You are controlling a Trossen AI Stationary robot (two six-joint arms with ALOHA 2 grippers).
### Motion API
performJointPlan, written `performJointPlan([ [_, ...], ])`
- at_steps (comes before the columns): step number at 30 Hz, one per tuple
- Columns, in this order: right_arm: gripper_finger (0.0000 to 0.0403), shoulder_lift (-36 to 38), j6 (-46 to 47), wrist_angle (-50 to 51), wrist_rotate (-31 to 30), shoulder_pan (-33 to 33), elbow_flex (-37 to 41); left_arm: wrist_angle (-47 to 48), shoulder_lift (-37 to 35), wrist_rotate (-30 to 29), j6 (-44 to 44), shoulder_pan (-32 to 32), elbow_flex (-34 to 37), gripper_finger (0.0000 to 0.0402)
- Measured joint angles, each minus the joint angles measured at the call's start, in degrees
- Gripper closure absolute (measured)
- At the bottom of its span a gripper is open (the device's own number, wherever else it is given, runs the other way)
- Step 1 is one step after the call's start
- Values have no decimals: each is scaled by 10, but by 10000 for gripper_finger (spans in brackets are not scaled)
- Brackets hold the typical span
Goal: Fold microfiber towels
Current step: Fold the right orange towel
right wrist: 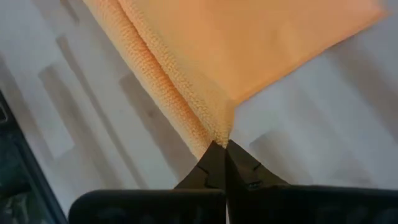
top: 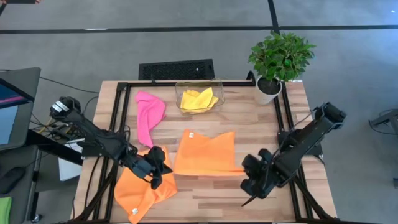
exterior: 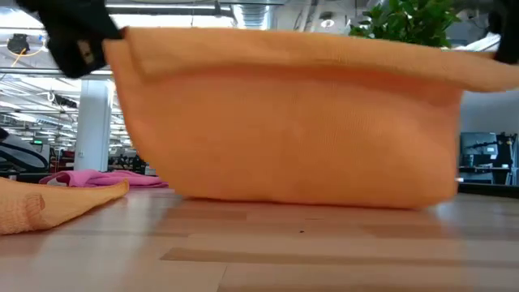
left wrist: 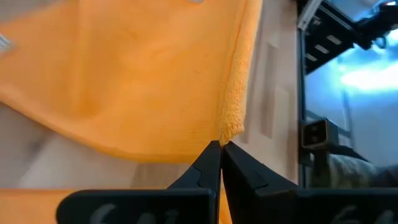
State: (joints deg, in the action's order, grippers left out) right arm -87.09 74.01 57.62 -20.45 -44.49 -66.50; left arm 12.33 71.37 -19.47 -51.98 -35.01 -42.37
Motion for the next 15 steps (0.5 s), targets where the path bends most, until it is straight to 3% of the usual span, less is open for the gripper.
performJointPlan([
  [7,395,-68,-6,-61,46,14,0,-98,0,33,-34,-7,82,401],
  [15,395,-117,-84,-159,139,54,1,-102,0,80,-17,-7,110,401],
])
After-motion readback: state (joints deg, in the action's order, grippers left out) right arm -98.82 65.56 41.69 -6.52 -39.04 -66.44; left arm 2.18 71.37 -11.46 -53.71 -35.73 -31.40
